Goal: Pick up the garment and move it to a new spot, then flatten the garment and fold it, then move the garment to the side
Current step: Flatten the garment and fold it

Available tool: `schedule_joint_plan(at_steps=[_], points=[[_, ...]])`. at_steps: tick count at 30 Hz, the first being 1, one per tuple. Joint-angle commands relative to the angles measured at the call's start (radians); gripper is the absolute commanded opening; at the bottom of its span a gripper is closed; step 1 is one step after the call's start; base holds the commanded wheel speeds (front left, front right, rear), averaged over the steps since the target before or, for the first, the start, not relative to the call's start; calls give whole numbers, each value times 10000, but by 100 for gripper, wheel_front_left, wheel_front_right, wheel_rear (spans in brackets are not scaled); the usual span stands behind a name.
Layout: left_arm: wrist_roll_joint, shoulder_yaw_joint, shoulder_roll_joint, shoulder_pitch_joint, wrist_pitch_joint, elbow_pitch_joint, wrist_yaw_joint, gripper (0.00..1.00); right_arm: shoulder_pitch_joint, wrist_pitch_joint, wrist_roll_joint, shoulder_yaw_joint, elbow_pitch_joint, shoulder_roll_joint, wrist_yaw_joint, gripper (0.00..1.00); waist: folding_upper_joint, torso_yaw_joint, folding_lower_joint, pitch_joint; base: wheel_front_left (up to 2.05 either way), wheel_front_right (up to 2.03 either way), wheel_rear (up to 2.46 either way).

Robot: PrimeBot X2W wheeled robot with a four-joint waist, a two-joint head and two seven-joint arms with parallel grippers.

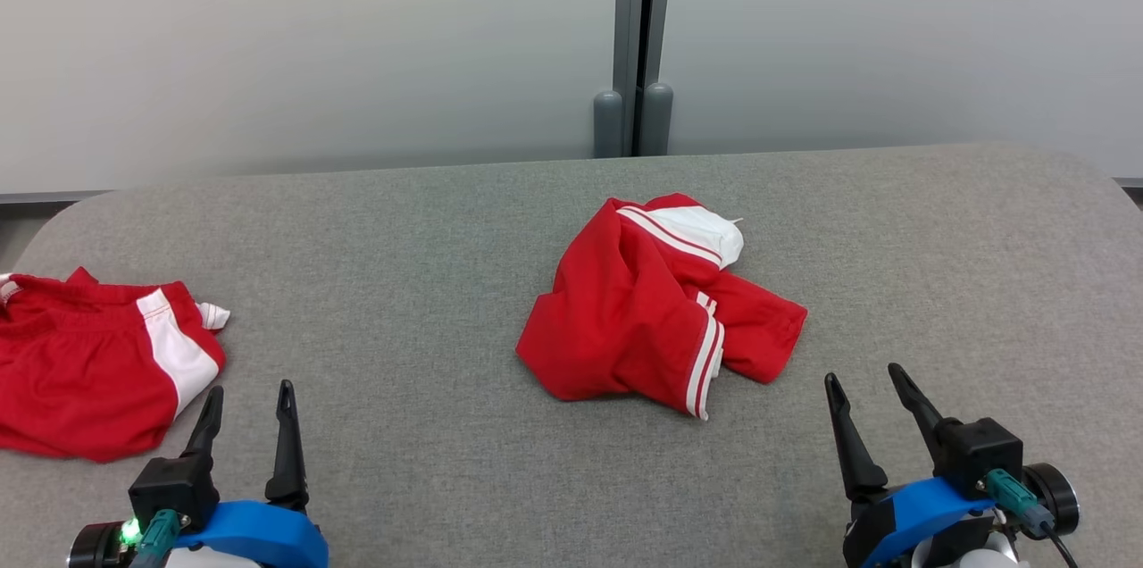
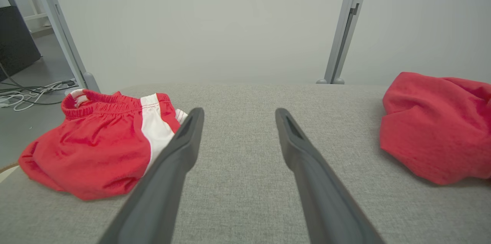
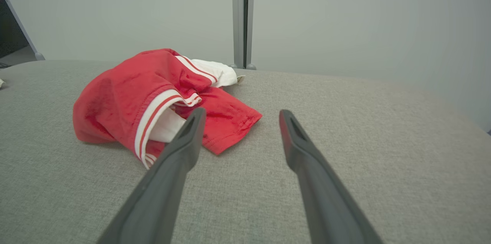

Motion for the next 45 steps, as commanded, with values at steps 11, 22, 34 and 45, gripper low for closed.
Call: schedule_joint_plan(at_steps=[11,22,34,45], points=[[193,188,-41,-21,-30,109,-82,100,116,-38,47,32,122,-19,1,100,-1,-9,0,-17,0,0,0],[296,292,-64,-7,-30,87,-125,100,143,-38,52,50,168,-19,1,100,-1,-1,0,-40,0,0,0],[438,360,-101,-111,-30,124,-135,100,-30,-38,129,127,187,-19,1,100,-1,123,0,-52,0,0,0],[531,274,-139,-484,-30,61,-155,100,-2172,-38,-110,1242,783,-19,1,100,-1,530,0,443,0,0,0]])
